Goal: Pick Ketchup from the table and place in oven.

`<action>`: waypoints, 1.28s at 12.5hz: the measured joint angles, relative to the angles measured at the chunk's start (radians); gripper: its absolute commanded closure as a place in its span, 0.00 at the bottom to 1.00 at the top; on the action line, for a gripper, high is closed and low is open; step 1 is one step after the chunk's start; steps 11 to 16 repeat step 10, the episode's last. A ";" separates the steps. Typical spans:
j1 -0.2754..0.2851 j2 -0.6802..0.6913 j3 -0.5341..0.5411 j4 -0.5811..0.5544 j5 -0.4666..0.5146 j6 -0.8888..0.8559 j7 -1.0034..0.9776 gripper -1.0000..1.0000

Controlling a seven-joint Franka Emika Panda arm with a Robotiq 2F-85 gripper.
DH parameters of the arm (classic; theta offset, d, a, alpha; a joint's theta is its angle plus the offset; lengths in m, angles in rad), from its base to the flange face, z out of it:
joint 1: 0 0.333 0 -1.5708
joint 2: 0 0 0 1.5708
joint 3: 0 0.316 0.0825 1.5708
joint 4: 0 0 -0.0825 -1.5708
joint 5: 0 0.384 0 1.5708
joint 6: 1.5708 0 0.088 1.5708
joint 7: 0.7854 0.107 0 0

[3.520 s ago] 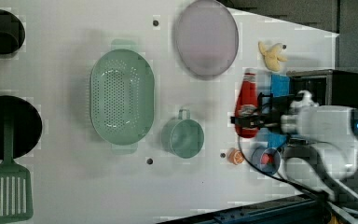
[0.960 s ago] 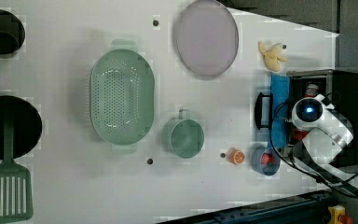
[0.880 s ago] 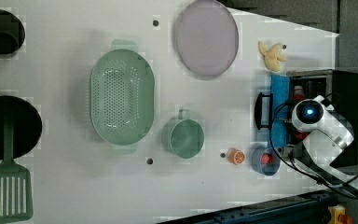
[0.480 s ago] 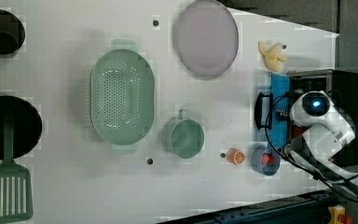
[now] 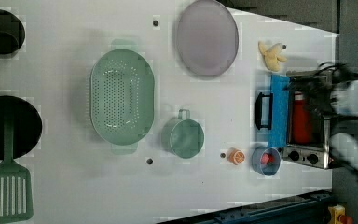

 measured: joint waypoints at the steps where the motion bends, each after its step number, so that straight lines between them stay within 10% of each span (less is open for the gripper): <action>1: 0.002 -0.035 0.023 0.049 0.102 -0.027 -0.010 0.00; 8: 0.008 -0.121 0.028 0.362 0.300 -0.592 -0.010 0.00; 16: 0.005 -0.136 0.022 0.371 0.283 -0.601 -0.002 0.00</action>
